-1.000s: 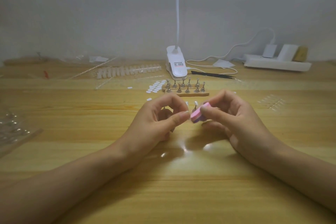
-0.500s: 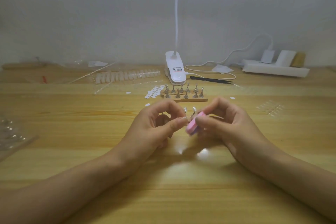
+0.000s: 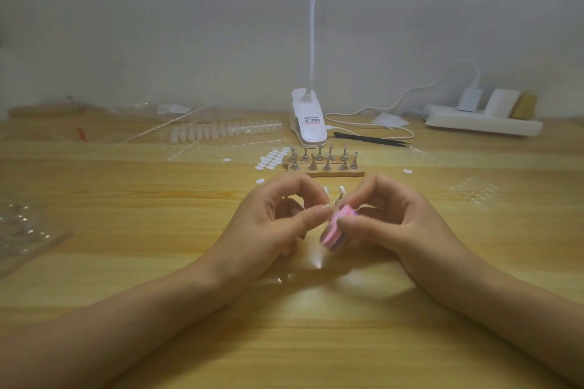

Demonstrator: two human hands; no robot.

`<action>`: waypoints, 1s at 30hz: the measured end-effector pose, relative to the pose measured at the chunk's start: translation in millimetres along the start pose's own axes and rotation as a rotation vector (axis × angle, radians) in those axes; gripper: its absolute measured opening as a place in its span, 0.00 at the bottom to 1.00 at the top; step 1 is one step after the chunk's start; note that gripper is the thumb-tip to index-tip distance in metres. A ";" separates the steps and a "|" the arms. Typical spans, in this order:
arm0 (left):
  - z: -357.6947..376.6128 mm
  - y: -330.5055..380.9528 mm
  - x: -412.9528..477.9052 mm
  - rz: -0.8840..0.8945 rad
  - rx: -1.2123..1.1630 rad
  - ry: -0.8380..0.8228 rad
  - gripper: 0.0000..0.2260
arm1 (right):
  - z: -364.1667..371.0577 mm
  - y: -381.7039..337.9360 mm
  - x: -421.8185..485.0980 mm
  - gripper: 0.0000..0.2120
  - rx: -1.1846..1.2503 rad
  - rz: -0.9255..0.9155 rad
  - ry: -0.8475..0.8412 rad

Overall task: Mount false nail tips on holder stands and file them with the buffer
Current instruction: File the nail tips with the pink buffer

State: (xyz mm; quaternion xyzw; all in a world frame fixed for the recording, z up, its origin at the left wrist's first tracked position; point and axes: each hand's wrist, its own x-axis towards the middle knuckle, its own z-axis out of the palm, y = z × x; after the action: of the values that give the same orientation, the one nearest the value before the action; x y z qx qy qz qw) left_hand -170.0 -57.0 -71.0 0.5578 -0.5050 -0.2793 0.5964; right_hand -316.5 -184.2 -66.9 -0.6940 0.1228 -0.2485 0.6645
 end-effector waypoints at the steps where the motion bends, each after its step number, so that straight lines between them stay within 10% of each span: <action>1: -0.5 -0.3 0.0 0.002 0.004 0.002 0.06 | 1.5 0.6 -0.6 0.15 -0.012 -0.003 -0.044; 30: -0.8 -1.5 0.1 0.003 0.018 -0.008 0.06 | -0.9 2.7 3.2 0.15 -0.004 0.032 -0.055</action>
State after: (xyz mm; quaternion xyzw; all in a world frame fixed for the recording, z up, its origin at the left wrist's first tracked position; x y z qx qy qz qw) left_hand -168.9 -57.2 -72.3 0.5611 -0.5109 -0.2762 0.5898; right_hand -313.8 -186.8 -69.0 -0.7000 0.1160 -0.2185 0.6700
